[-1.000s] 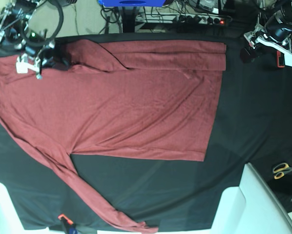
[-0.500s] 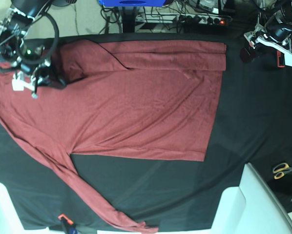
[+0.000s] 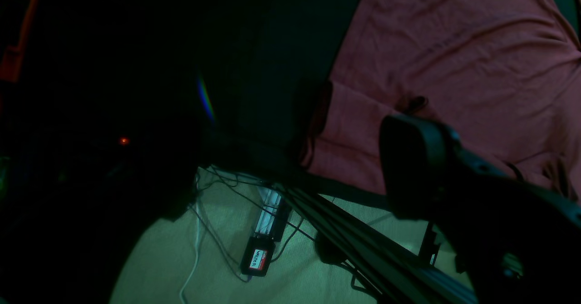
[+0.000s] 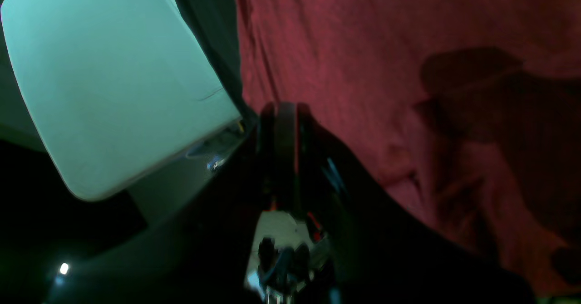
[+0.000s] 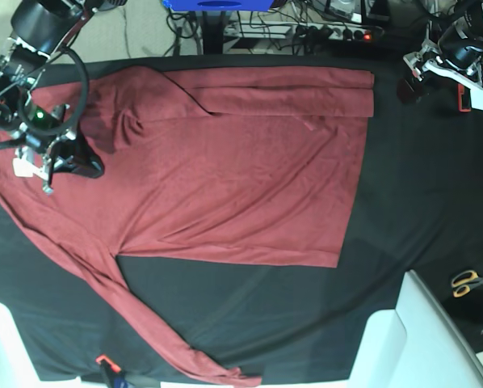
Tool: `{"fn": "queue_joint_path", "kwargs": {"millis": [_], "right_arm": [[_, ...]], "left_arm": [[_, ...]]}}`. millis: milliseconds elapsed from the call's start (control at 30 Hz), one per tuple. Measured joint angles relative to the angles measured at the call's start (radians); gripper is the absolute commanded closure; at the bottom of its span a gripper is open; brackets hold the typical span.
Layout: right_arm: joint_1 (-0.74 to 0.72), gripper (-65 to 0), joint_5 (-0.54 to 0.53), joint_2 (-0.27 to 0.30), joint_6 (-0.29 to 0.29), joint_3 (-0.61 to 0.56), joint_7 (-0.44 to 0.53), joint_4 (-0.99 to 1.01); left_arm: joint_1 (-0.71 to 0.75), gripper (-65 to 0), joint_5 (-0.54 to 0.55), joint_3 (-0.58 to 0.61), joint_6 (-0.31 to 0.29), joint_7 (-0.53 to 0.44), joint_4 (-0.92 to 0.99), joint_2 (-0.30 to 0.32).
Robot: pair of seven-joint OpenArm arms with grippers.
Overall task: Fold the T-shirt properly
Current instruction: 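Grasp the fabric near the collar with the right gripper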
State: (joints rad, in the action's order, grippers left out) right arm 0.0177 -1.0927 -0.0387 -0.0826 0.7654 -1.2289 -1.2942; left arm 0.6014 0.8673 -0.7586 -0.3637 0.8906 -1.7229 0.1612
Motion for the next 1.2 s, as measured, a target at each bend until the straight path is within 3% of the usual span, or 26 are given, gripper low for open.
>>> {"fn": "queue_joint_path", "kwargs": {"millis": [67,133,200,233,500,1200], "right_arm": [[0.026,-7.8,0.000,-0.002,0.000,0.001,-0.025,-0.021],[0.090,-21.2,-0.029,-0.022,-0.010,0.001,-0.023,-0.105],[0.162,-36.5,-0.055,-0.059,-0.058,0.000,-0.019,-0.187],[0.186,-40.2,-0.056,-0.072,-0.072,0.000,-0.025,-0.210],[0.273,-39.0,-0.105,-0.077,-0.082,-0.005,-0.028,-0.185],[0.210,-38.9,-0.113,-0.077,-0.082,-0.067,0.001,0.015]], "left_arm": [[0.000,-60.1,0.000,0.000,0.000,0.000,0.000,0.000],[0.000,-60.1,0.000,0.000,0.000,0.000,0.000,-0.001],[0.000,-60.1,0.000,0.000,0.001,0.000,0.000,0.000],[0.000,-60.1,0.000,0.000,0.007,0.000,0.000,0.000],[0.000,-60.1,0.000,0.000,0.008,0.000,0.001,0.000],[0.000,-60.1,0.000,0.000,0.008,0.000,0.001,0.003]]}}
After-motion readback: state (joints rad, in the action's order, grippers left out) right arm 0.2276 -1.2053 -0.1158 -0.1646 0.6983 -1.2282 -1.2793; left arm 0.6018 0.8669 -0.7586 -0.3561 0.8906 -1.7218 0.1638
